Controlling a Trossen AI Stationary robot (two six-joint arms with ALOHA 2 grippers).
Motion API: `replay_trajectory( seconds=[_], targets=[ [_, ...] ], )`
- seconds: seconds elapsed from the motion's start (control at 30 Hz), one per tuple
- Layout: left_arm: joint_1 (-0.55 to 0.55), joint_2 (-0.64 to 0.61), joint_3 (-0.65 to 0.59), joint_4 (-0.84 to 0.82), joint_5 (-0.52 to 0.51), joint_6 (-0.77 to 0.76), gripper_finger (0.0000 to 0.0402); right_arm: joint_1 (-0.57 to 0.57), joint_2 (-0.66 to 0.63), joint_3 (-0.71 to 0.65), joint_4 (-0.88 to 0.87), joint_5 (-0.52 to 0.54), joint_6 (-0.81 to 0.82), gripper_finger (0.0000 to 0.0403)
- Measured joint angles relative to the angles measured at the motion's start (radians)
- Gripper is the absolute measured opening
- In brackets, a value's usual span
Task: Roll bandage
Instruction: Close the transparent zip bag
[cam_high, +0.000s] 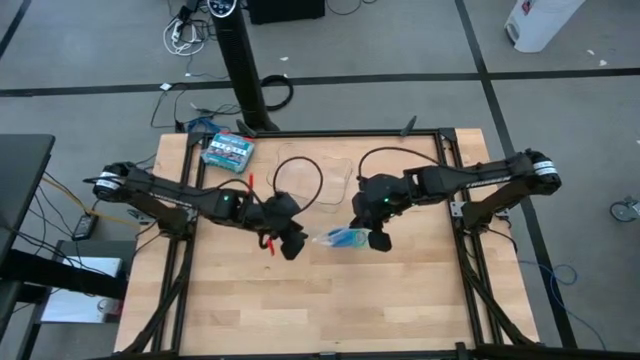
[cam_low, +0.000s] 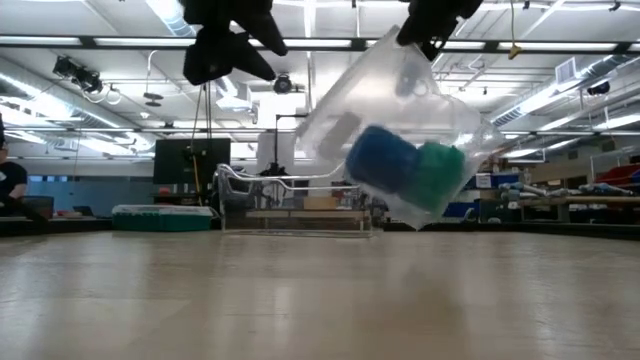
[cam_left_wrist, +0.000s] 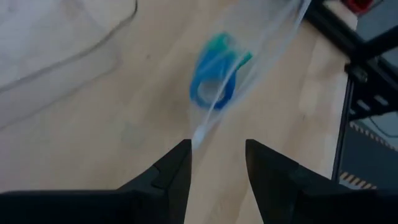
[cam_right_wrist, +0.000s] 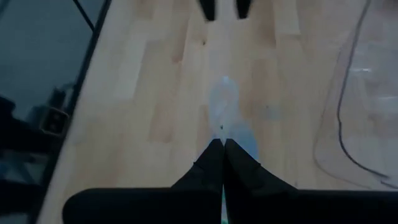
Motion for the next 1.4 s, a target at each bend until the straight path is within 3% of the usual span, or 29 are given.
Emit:
replay_trajectory(
  seconds=[0.17, 0.57, 1.03, 1.4],
  targets=[
    [-0.060, 0.001, 0.000, -0.027, -0.028, -0.022, 0.0157, 0.000, -0.069, 0.000, 0.010, 0.019, 0.050, 0.0000],
    [-0.124, 0.038, -0.001, 0.062, -0.239, 0.040, 0.0159, 0.000, -0.194, 0.000, 0.053, 0.010, 0.133, 0.0000],
    [-0.119, 0.164, -0.002, 0.386, -0.261, 0.085, 0.0159, 0.000, -0.276, 0.000, 0.122, 0.022, 0.215, 0.0000],
    [-0.114, 0.165, -0.002, 0.386, -0.363, 0.036, 0.0159, 0.004, -0.297, 0.001, 0.144, 0.001, 0.217, 0.0000]
  ],
)
